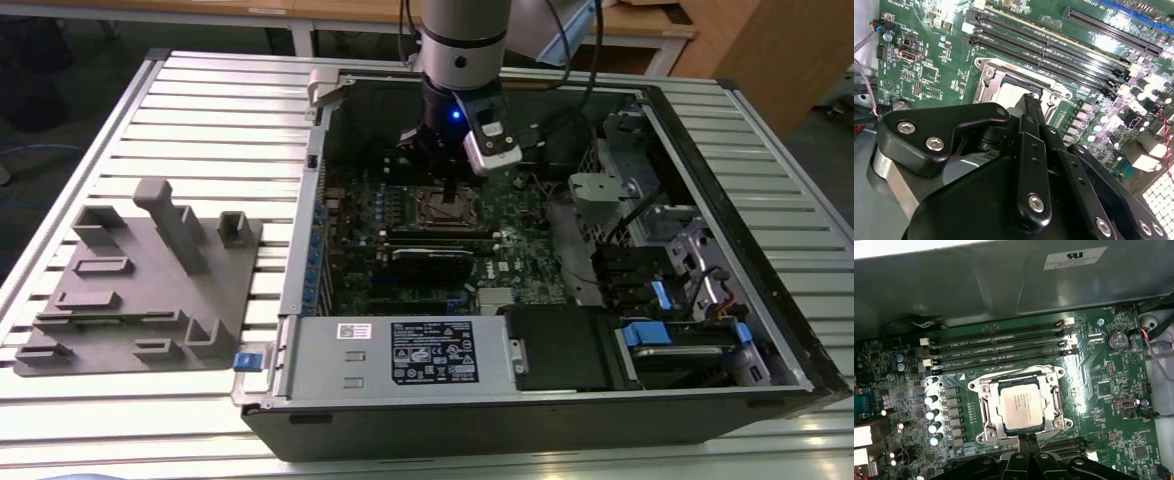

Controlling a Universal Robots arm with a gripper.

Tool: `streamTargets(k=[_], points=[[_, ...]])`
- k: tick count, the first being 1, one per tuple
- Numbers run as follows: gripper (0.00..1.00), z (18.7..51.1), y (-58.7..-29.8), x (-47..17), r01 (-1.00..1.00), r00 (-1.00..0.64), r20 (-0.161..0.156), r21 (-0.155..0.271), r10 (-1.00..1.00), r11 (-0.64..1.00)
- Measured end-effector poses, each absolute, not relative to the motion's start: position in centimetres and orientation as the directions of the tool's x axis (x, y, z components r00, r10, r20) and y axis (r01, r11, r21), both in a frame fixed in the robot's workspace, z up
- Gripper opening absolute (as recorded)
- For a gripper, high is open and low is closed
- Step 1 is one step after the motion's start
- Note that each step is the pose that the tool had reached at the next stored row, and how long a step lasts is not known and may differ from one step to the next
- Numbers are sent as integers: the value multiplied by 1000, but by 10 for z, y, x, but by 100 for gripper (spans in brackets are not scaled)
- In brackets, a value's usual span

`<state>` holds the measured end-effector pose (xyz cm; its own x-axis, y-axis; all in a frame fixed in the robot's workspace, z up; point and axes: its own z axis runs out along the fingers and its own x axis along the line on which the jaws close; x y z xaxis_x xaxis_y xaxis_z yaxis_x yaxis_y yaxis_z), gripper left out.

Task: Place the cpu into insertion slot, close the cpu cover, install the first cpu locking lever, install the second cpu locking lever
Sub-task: 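Install the second cpu locking lever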

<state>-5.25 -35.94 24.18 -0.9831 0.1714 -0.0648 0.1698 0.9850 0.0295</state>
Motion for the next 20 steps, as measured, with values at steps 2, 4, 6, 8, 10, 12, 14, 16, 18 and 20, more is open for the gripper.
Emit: streamTargets(k=[2, 4, 6, 8, 10, 12, 14, 16, 18, 20], points=[[11, 242, -361, -53, 170, -983, -65, 30, 171, 985], [11, 242, -363, -53, 170, -983, -65, 30, 171, 985], [11, 242, -364, -53, 170, -983, -65, 30, 171, 985], [11, 242, -366, -53, 170, -983, -65, 30, 171, 985], [11, 242, -367, -53, 170, -983, -65, 30, 171, 985], [11, 242, -368, -53, 170, -983, -65, 29, 171, 985], [11, 242, -369, -53, 170, -983, -65, 30, 171, 985], [11, 241, -370, -53, 170, -983, -65, 30, 171, 985], [11, 241, -371, -53, 170, -983, -65, 30, 171, 985], [11, 241, -373, -53, 170, -983, -65, 29, 171, 985]])
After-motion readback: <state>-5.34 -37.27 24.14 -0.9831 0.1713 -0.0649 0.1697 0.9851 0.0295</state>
